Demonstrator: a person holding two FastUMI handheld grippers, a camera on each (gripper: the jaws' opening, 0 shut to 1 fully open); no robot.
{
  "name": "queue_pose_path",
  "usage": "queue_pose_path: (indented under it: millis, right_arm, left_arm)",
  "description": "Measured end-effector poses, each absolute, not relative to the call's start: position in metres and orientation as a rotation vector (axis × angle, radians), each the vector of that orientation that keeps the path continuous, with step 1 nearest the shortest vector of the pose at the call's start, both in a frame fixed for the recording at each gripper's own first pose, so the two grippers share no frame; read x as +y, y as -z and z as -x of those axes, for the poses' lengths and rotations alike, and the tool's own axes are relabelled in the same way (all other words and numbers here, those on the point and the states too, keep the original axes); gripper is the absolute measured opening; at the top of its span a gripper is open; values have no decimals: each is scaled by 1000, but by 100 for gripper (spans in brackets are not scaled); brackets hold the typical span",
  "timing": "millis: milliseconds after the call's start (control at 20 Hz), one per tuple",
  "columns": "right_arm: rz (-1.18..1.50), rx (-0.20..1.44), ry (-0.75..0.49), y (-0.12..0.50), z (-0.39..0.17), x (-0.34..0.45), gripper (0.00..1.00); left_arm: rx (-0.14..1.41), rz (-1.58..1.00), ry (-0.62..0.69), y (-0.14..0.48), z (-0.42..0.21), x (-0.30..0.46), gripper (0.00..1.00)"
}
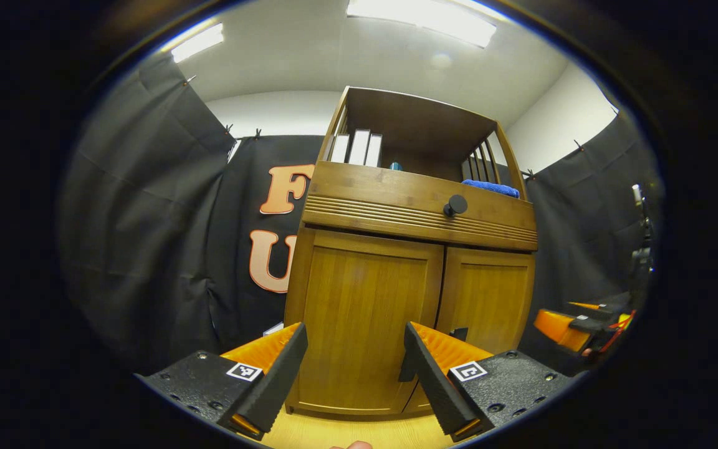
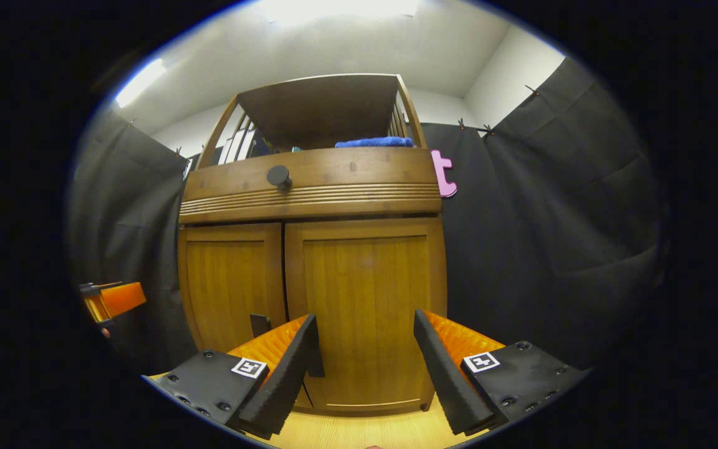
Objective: Open the right door of the double-door shoe cabinet with the right hand, and open the left door with the left hand.
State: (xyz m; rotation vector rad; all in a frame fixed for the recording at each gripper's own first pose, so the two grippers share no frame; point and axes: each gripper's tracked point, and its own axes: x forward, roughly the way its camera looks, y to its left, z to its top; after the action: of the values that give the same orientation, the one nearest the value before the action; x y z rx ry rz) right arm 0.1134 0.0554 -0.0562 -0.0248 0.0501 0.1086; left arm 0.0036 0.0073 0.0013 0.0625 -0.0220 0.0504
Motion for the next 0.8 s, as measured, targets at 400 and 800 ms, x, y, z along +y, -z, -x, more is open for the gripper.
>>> queue_pose_path:
  millis: [400, 800]
  right_arm:
    - [-11, 148, -223, 126, -185, 128, 99]
    - [-25, 247, -200, 170, -225, 137, 89]
  left_arm:
    - [-5, -83, -78, 2, -6, 12, 94]
    - [-31, -100, -121, -2, -7, 15, 94]
